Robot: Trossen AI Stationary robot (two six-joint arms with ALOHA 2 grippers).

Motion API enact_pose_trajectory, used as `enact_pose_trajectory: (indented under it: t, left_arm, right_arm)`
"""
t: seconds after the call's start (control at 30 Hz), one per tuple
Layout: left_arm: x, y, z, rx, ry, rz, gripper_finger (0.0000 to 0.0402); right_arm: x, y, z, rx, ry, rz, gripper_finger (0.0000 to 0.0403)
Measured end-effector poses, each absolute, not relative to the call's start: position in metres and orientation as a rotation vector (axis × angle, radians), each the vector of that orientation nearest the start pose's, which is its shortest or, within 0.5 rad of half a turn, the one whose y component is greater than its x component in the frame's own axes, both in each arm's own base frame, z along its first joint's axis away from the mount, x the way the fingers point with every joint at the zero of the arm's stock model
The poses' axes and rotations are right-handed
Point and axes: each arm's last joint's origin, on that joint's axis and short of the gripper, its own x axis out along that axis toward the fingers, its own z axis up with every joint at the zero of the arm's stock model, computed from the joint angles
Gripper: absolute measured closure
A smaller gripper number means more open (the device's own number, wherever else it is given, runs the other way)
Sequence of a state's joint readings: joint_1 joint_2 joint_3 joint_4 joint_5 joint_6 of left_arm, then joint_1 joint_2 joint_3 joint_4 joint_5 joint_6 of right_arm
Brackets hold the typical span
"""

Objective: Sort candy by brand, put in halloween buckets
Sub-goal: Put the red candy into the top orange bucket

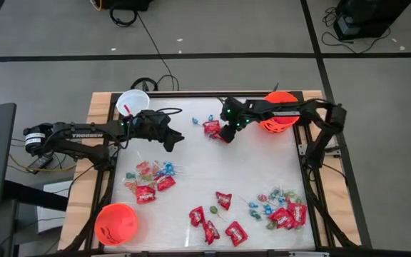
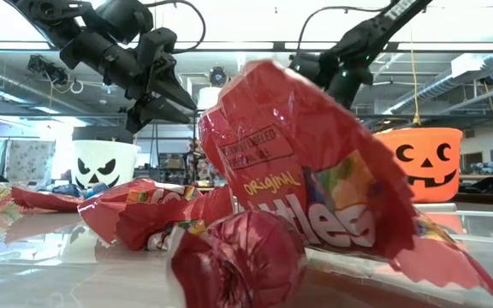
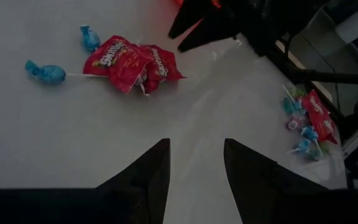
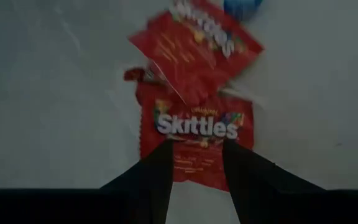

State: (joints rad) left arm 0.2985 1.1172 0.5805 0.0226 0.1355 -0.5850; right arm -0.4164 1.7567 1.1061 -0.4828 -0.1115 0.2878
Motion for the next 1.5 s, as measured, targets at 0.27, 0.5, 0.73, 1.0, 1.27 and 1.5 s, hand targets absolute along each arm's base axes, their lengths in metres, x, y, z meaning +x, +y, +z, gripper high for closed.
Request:
enact_pose_trajectory:
  t: [0.27,0.5,0.73,1.0,1.27,1.5]
  left_arm:
    - [0.221,0.063,0.22,-0.686,0.45,0.277,0.0245]
    - [0.221,0.063,0.22,-0.684,0.454,0.259,0.0245]
    - [0.221,0.062,0.221,-0.582,0.457,0.215,0.0245]
    - [0.222,0.063,0.222,-0.454,0.452,0.183,0.0245]
    - [0.223,0.063,0.225,-0.298,0.428,0.146,0.0245]
    - [0.223,0.063,0.225,-0.325,0.433,0.149,0.0245]
  right_arm:
    - [0.322,-0.142,0.145,0.522,1.101,-0.458,0.0192]
    - [0.324,-0.145,0.13,0.539,1.14,-0.452,0.0237]
    - [0.317,-0.141,0.151,0.527,1.115,-0.447,0.039]
    - [0.297,-0.139,0.203,0.523,1.01,-0.502,0.0396]
    - [0.309,-0.122,0.201,0.338,1.028,-0.247,0.0324]
    - [0.325,-0.095,0.187,0.05,1.058,-0.058,0.0202]
